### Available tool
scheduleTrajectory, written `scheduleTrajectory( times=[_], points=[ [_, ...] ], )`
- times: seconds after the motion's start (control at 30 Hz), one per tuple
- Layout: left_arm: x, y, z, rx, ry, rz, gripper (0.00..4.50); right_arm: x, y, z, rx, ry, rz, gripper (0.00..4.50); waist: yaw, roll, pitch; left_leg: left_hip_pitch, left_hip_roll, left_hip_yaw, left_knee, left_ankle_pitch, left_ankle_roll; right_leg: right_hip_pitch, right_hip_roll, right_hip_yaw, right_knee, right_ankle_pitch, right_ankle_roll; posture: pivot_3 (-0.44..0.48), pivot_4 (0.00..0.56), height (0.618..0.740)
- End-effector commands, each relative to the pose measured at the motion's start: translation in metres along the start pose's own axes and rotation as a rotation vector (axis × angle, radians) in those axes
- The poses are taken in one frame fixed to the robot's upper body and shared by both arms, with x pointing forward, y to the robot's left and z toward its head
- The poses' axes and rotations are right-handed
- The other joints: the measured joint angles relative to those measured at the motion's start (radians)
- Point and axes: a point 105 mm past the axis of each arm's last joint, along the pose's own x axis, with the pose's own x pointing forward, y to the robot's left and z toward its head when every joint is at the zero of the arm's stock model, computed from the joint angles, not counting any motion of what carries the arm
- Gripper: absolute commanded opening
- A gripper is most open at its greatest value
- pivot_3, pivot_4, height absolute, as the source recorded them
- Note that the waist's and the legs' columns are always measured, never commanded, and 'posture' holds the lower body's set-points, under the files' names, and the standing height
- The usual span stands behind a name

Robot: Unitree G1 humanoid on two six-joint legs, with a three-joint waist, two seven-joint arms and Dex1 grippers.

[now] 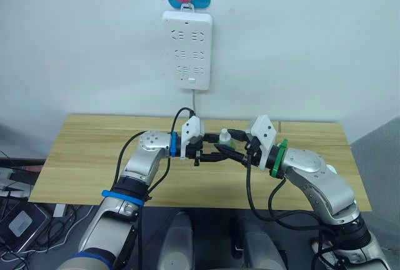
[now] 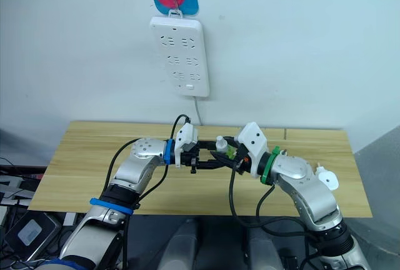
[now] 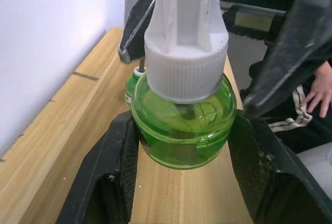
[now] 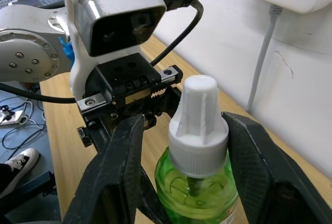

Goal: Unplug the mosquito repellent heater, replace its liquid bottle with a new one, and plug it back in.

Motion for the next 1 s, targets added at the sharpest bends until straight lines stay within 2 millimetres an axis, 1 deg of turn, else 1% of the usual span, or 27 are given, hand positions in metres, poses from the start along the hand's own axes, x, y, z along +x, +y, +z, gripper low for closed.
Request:
scheduleTrajectory(
  times=[0.03, 0.3, 0.47, 0.57, 0.63, 0.67, 0.8, 0.87, 0.93, 1.0],
  points=[
    [0.003, -0.003, 0.010, 0.033, -0.031, -0.021, 2.18, -0.001, 0.000, 0.009, -0.017, -0.036, 0.001, 2.39, 0.000, 0.000, 0.000, 0.000, 0.000, 0.000, 0.000, 0.000, 0.000, 0.000, 0.000, 0.000, 0.000, 0.000, 0.000, 0.249, 0.250, 0.740],
    [0.002, -0.003, 0.009, 0.032, -0.028, -0.014, 2.18, -0.002, 0.000, 0.017, 0.000, -0.075, 0.010, 2.39, 0.000, 0.000, 0.000, 0.000, 0.000, 0.000, 0.000, 0.000, 0.000, 0.000, 0.000, 0.000, 0.000, 0.000, 0.000, 0.259, 0.250, 0.740],
    [0.003, -0.004, 0.008, 0.030, -0.031, -0.011, 2.18, -0.001, -0.001, 0.015, 0.006, -0.072, 0.007, 2.39, 0.000, 0.000, 0.000, 0.000, 0.000, 0.000, 0.000, 0.000, 0.000, 0.000, 0.000, 0.000, 0.000, 0.000, 0.000, 0.260, 0.250, 0.740],
    [0.003, -0.005, 0.008, 0.030, -0.031, -0.012, 2.18, -0.001, 0.000, 0.012, 0.001, -0.057, 0.009, 1.77, 0.000, 0.000, 0.000, 0.000, 0.000, 0.000, 0.000, 0.000, 0.000, 0.000, 0.000, 0.000, 0.000, 0.000, 0.000, 0.259, 0.251, 0.740],
    [0.003, -0.004, 0.008, 0.030, -0.031, -0.012, 2.18, -0.001, -0.001, 0.011, -0.002, -0.054, 0.010, 1.14, 0.000, 0.000, 0.000, 0.000, 0.000, 0.000, 0.000, 0.000, 0.000, 0.000, 0.000, 0.000, 0.000, 0.000, 0.000, 0.260, 0.253, 0.740],
    [0.003, -0.004, 0.008, 0.033, -0.030, -0.013, 2.18, -0.001, -0.001, 0.011, -0.003, -0.054, 0.010, 1.06, 0.000, 0.000, 0.000, 0.000, 0.000, 0.000, 0.000, 0.000, 0.000, 0.000, 0.000, 0.000, 0.000, 0.000, 0.000, 0.260, 0.253, 0.740],
    [0.003, -0.005, 0.005, 0.044, -0.019, -0.018, 2.18, -0.001, 0.001, 0.013, -0.035, -0.062, 0.025, 1.06, 0.000, 0.000, 0.000, 0.000, 0.000, 0.000, 0.000, 0.000, 0.000, 0.000, 0.000, 0.000, 0.000, 0.000, 0.000, 0.257, 0.257, 0.740],
    [0.003, -0.009, 0.004, 0.051, -0.016, -0.040, 2.18, -0.001, 0.004, 0.016, -0.038, -0.070, 0.055, 1.06, 0.000, 0.000, 0.000, 0.000, 0.000, 0.000, 0.000, 0.000, 0.000, 0.000, 0.000, 0.000, 0.000, 0.000, 0.000, 0.255, 0.260, 0.740],
    [0.003, -0.015, 0.004, 0.088, -0.003, -0.083, 2.18, -0.002, 0.014, 0.020, -0.065, -0.074, 0.157, 1.06, 0.000, 0.000, 0.000, 0.000, 0.000, 0.000, 0.000, 0.000, 0.000, 0.000, 0.000, 0.000, 0.000, 0.000, 0.000, 0.245, 0.261, 0.740],
    [0.002, -0.022, 0.003, 0.134, 0.008, -0.139, 2.18, -0.006, 0.026, 0.024, -0.099, -0.064, 0.318, 1.06, 0.000, 0.000, 0.000, 0.000, 0.000, 0.000, 0.000, 0.000, 0.000, 0.000, 0.000, 0.000, 0.000, 0.000, 0.000, 0.243, 0.265, 0.740]
  ],
)
